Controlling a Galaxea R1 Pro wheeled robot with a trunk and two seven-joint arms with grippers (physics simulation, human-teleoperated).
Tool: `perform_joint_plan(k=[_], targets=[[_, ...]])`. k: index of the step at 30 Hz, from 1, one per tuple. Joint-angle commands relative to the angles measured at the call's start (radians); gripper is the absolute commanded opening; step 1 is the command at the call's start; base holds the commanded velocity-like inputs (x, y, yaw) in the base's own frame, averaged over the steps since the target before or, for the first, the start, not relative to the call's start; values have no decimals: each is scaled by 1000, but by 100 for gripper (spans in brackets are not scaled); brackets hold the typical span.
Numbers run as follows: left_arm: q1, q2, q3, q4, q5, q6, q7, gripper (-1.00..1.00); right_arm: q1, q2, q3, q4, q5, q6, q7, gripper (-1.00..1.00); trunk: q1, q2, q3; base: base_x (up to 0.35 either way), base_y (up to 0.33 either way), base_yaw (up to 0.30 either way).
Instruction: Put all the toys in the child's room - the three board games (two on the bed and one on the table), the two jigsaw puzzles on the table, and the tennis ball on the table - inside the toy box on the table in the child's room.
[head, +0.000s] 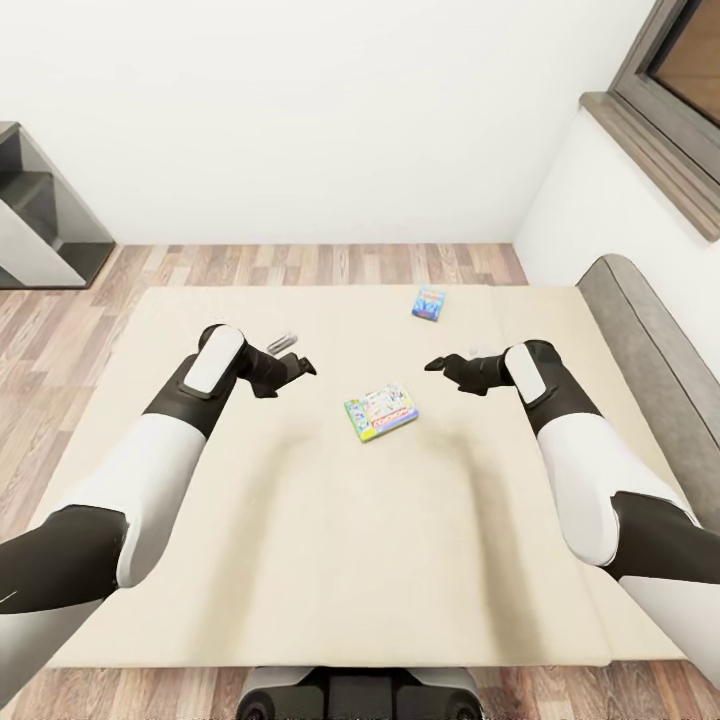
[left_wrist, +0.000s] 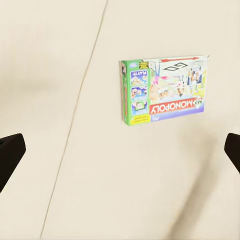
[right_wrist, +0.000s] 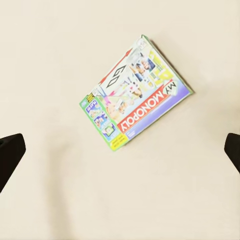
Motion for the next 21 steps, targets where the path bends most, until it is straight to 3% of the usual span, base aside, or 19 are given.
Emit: perform_joint_plan(k=[1, 21], targets=[[-3, 0, -1, 5, 11, -1, 8, 100, -1, 0, -4, 0, 9, 5, 8, 100, 0, -2, -3, 0, 0, 0], [-11, 6, 13, -11, 24, 17, -4, 100, -28, 0, -4, -14, 9, 4, 4, 100, 0, -2, -36, 0, 0, 0]])
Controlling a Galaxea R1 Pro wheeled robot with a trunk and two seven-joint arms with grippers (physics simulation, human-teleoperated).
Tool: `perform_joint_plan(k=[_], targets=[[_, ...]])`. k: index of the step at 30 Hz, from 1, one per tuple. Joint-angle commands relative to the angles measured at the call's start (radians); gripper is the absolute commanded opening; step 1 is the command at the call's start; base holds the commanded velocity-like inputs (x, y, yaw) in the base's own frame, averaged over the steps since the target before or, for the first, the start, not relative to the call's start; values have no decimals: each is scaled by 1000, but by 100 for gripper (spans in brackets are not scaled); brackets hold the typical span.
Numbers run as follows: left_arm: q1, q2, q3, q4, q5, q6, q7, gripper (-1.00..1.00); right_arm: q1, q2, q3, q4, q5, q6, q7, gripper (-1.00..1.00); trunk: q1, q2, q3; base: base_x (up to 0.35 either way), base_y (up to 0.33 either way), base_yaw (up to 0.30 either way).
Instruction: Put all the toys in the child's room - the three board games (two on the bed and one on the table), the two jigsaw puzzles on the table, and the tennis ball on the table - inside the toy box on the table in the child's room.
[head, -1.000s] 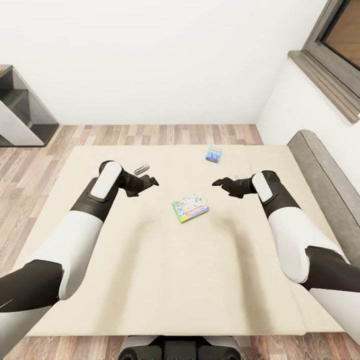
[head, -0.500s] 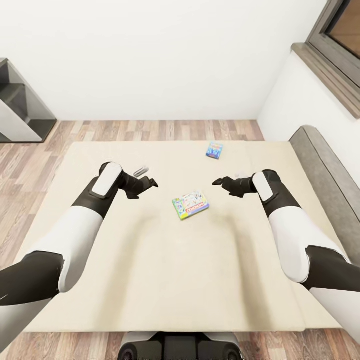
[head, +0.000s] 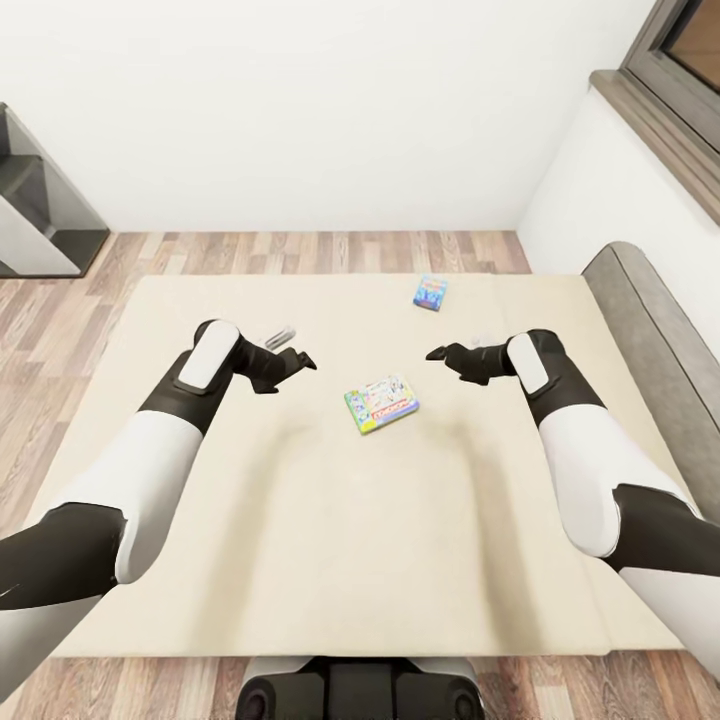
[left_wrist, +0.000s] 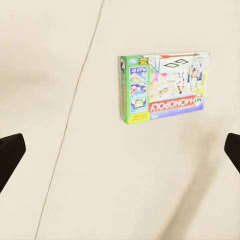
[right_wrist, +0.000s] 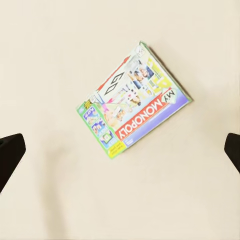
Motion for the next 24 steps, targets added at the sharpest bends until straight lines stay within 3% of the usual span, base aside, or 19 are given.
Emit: perform_joint_plan(k=[1, 19, 24], targets=[[-1, 1, -1, -2, 11, 2, 10, 100, -4, 1, -4, -2, 9, 5, 7, 100, 0, -2, -3, 0, 0, 0], [-1, 5, 3, -9, 15, 5, 6, 100, -19, 4, -2, -7, 8, 5, 10, 100, 0, -2, -32, 0, 0, 5], [3, 7, 51, -6, 7, -13, 5, 100, -22, 3, -3, -8, 8, 5, 14, 100, 0, -2, -41, 0, 0, 53]])
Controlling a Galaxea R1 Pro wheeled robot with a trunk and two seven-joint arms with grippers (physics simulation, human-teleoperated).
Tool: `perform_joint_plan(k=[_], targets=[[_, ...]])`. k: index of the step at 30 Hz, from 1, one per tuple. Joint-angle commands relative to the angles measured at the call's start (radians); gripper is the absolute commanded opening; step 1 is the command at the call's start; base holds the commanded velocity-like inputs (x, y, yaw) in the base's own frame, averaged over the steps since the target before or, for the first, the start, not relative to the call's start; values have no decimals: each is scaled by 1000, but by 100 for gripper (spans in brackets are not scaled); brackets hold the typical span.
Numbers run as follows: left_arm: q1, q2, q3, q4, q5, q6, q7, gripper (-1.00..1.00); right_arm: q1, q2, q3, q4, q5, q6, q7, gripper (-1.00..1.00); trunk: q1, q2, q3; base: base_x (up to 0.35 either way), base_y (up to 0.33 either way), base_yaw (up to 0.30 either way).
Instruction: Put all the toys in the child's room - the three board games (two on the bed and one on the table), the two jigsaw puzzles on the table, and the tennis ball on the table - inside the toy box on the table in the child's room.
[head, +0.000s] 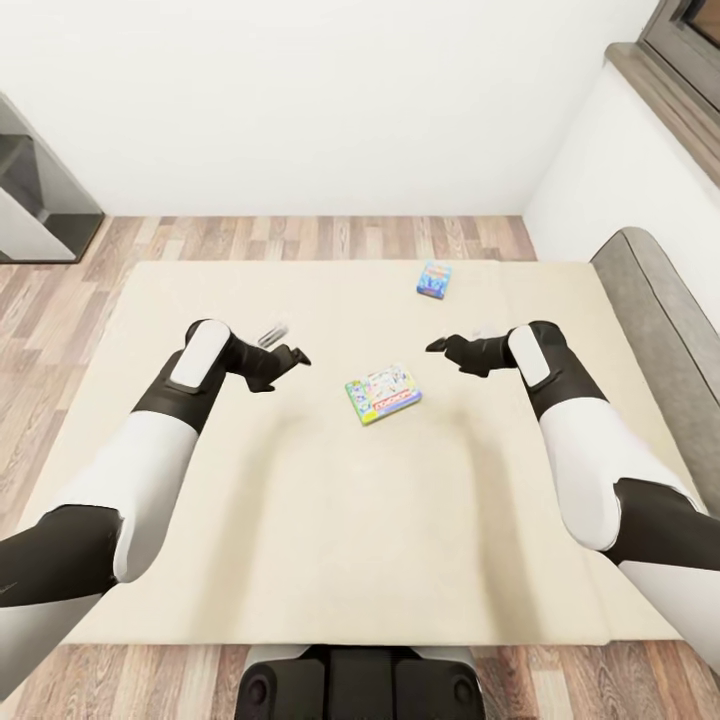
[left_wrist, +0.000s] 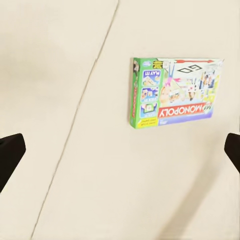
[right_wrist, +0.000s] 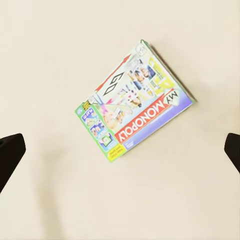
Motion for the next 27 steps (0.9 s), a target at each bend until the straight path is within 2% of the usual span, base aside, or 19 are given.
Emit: perform_joint_plan(k=[1, 4, 10, 25, 27], targets=[[-1, 0, -1, -1, 11, 0, 10, 100, -1, 0, -4, 0, 9, 5, 8, 100, 0, -2, -3, 0, 0, 62], [1, 1, 24, 2, 6, -10, 9, 100, -2, 2, -4, -1, 8, 5, 8, 100, 0, -2, -8, 0, 0, 66], [2, 1, 38, 4, 4, -16, 9, 100, -2, 4, -4, -1, 9, 5, 8, 100, 0, -2, -18, 0, 0, 71], [4, 1, 49, -9, 12, -12, -3, 100, -4, 4, -3, -1, 9, 5, 2, 100, 58, -107, -89, 0, 0, 74], [6, 2, 49, -16, 11, -10, -16, 100, -4, 4, -3, -1, 9, 5, 3, 100, 58, -107, -92, 0, 0, 75]])
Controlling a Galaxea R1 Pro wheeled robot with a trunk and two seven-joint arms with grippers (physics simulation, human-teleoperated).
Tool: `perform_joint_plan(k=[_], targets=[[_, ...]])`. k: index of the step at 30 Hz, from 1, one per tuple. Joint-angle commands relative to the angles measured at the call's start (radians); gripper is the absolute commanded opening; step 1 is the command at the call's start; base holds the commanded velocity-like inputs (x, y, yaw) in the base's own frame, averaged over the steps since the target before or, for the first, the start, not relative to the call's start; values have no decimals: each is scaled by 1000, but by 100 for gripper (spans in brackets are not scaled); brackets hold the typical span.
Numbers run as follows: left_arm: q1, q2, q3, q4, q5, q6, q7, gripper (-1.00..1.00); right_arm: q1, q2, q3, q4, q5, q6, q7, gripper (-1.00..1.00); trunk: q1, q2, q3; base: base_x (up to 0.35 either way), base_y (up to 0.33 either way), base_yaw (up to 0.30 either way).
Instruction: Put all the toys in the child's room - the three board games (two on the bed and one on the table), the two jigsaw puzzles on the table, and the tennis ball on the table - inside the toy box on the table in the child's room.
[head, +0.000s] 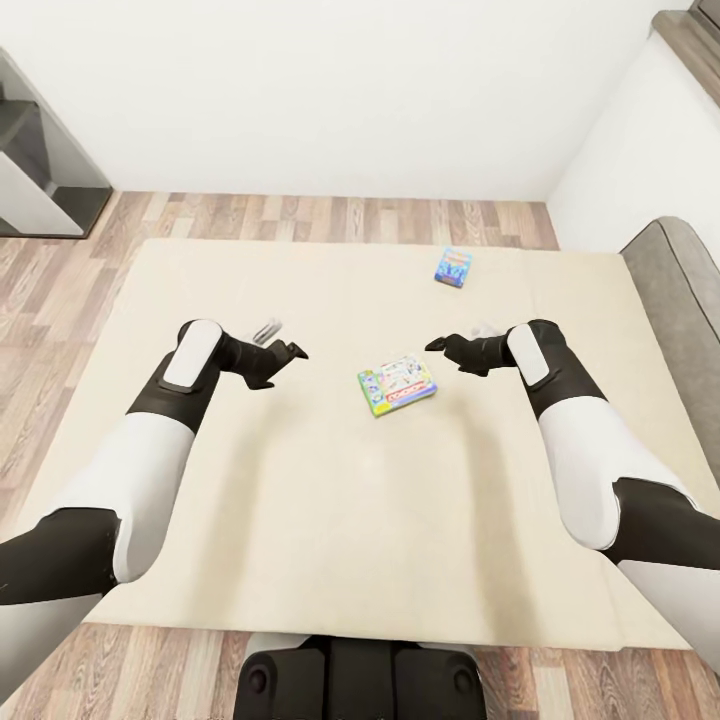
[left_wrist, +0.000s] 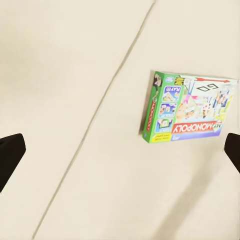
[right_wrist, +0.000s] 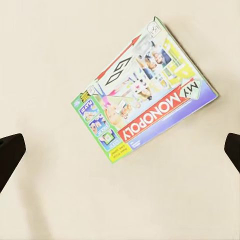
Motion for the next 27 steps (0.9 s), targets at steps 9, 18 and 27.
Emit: perform_joint_plan(k=[9, 18, 27], targets=[[1, 2, -5, -10, 4, 6, -15, 100, -1, -8, -5, -2, 8, 3, 10, 100, 0, -1, -15, 0, 0, 71], [-53, -3, -7, -7, -2, 46, -6, 100, 2, -13, -6, -45, 8, -12, 10, 100, 0, -1, -21, 0, 0, 26], [-88, 0, -6, -3, -4, 62, 9, 100, 10, -29, -4, -94, 7, -10, 9, 100, 0, -1, -22, 0, 0, 5]])
